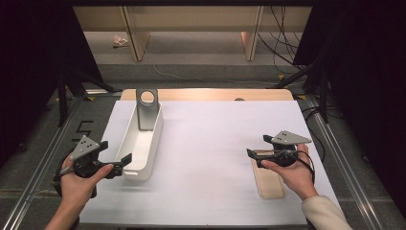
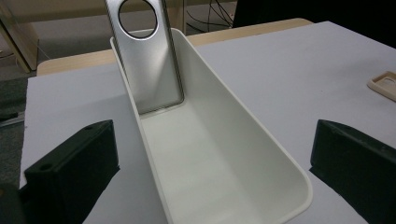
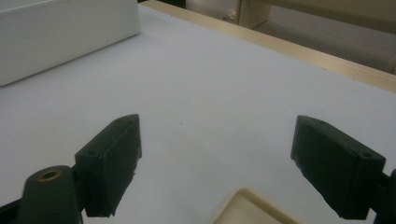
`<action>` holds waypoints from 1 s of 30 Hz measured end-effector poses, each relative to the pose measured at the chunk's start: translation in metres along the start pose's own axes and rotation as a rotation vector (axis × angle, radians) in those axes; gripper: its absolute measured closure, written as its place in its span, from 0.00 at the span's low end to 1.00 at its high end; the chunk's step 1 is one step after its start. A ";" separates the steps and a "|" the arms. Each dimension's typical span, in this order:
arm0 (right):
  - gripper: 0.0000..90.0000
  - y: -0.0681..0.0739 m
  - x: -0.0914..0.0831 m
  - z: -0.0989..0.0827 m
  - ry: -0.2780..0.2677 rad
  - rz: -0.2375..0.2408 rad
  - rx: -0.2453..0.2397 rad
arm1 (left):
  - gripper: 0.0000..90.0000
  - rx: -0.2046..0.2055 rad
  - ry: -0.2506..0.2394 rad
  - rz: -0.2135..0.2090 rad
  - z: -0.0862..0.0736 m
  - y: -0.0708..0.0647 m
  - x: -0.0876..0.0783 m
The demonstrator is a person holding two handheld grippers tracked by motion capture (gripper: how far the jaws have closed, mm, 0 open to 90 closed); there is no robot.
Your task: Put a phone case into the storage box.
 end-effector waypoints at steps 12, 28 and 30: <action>0.19 -0.001 0.003 0.003 -0.007 0.006 -0.002 | 0.01 -0.001 0.000 0.012 -0.001 0.002 -0.004; 0.20 -0.003 -0.001 0.003 0.013 0.022 -0.010 | 0.01 0.000 0.002 0.006 -0.002 -0.001 -0.002; 0.21 -0.003 -0.002 0.003 0.018 0.023 -0.013 | 0.01 0.002 0.004 0.007 -0.002 0.000 -0.002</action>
Point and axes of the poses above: each handheld gripper's, and its own axes: x roughly forward along the jaws, z roughly out of its top, y roughly to its left, the point moved 5 cm from there along x, roughly forward along the jaws, and after that the axes turned 12 degrees about z, right-handed, at the moved point
